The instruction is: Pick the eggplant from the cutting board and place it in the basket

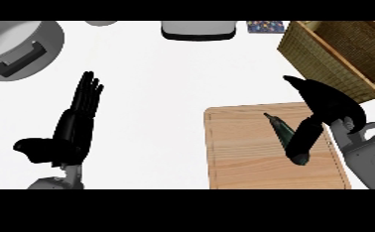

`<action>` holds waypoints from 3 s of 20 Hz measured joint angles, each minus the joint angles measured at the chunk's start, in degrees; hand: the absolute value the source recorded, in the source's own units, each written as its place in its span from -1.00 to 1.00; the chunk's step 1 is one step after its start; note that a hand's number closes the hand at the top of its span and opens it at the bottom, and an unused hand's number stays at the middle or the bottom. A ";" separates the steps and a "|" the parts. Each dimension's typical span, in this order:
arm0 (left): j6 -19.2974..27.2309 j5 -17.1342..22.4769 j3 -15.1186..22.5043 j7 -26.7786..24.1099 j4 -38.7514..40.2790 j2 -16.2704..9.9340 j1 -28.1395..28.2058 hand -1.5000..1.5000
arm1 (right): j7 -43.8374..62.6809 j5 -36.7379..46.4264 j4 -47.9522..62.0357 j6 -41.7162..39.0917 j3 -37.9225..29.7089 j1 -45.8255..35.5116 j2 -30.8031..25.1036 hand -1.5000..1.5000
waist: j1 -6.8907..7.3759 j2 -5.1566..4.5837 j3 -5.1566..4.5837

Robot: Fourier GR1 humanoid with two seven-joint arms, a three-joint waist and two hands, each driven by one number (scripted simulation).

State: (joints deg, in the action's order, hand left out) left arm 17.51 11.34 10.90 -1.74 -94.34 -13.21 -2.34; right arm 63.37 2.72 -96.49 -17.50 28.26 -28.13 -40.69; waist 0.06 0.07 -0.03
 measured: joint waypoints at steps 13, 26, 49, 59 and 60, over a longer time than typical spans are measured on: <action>-1.34 -1.85 -1.15 0.75 -1.39 1.34 1.32 0.00 | -3.04 11.47 4.05 0.62 -1.33 4.58 5.77 -1.00 | 0.11 -0.01 0.02; -2.94 -3.94 -2.58 1.24 -2.32 3.04 2.18 0.00 | -7.31 18.67 9.16 -1.96 -5.27 9.42 10.30 -1.00 | 0.05 -0.04 0.01; -6.39 -7.61 -6.12 2.44 -0.69 7.32 0.49 0.00 | -13.78 33.36 15.13 -5.94 -13.18 14.69 21.59 -1.00 | 0.02 -0.05 0.02; -8.78 -7.01 -8.42 2.01 -0.50 6.98 0.88 0.00 | -20.72 37.53 17.03 -8.59 -12.92 15.45 21.37 1.00 | 0.09 0.31 -0.37; -8.30 -7.51 -7.83 2.09 -1.09 7.62 1.35 0.00 | -21.08 37.66 17.45 -9.42 -13.14 14.83 21.26 1.00 | 0.11 0.30 -0.38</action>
State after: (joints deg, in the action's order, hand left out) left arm 9.21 3.83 3.08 0.35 -95.43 -5.60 -0.99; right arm 42.29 40.38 -79.03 -26.92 15.12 -13.29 -19.43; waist 0.17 0.37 -0.41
